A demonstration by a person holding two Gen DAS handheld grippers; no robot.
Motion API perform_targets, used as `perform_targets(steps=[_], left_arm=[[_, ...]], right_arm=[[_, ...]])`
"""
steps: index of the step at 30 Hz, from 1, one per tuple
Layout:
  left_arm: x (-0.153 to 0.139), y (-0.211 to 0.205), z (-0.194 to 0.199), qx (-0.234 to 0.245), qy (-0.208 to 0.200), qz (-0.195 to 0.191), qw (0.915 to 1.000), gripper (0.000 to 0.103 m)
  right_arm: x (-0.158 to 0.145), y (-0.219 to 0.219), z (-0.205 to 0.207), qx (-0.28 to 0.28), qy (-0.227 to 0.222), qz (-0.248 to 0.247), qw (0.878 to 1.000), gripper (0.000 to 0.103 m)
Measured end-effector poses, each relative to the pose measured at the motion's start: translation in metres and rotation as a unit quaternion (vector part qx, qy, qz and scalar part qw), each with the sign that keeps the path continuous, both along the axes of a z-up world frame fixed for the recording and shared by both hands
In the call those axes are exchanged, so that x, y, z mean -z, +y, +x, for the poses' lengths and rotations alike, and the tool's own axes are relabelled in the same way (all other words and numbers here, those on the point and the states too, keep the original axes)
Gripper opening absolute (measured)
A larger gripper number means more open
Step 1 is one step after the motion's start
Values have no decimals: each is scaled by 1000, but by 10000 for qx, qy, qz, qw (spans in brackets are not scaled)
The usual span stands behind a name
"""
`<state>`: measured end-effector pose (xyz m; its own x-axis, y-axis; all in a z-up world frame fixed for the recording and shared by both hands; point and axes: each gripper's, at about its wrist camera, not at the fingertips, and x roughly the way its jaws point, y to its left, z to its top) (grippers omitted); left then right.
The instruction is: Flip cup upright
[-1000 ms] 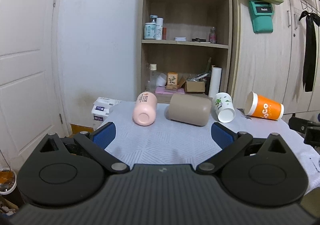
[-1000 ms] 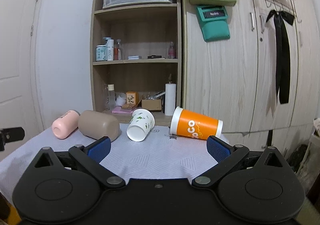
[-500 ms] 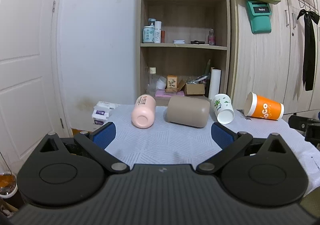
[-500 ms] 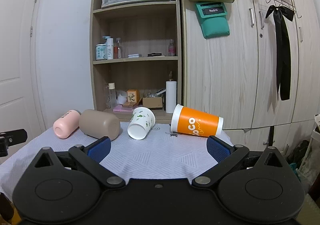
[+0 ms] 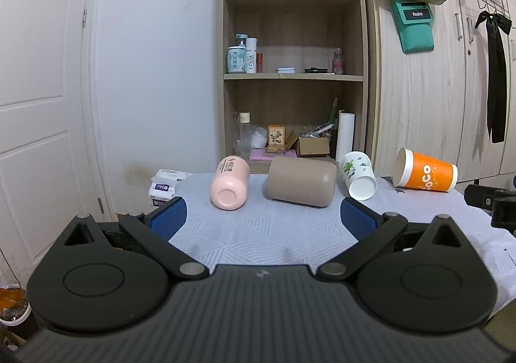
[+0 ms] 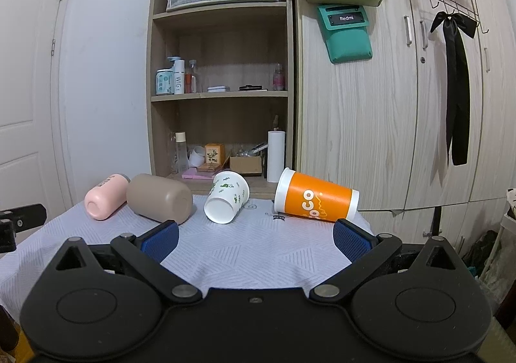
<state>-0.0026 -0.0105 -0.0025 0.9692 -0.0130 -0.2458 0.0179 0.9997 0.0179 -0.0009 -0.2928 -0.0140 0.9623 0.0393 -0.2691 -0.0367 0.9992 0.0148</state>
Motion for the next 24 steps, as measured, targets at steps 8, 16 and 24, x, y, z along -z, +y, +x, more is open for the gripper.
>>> perform_targets(steps=[8,16,24], left_arm=[[-1,0,1,-25,95,20,9999,103],[-3,2,9,-117,380,24,9992,103],[-8,6,48,-167,864,-199,9959,103]], right_arm=[[1,0,2,-35,48,-33,10000,103],[4,3,8,-178,16,-357,9992,103],[-14,2,34,-1050,-189,-377,9936,103]])
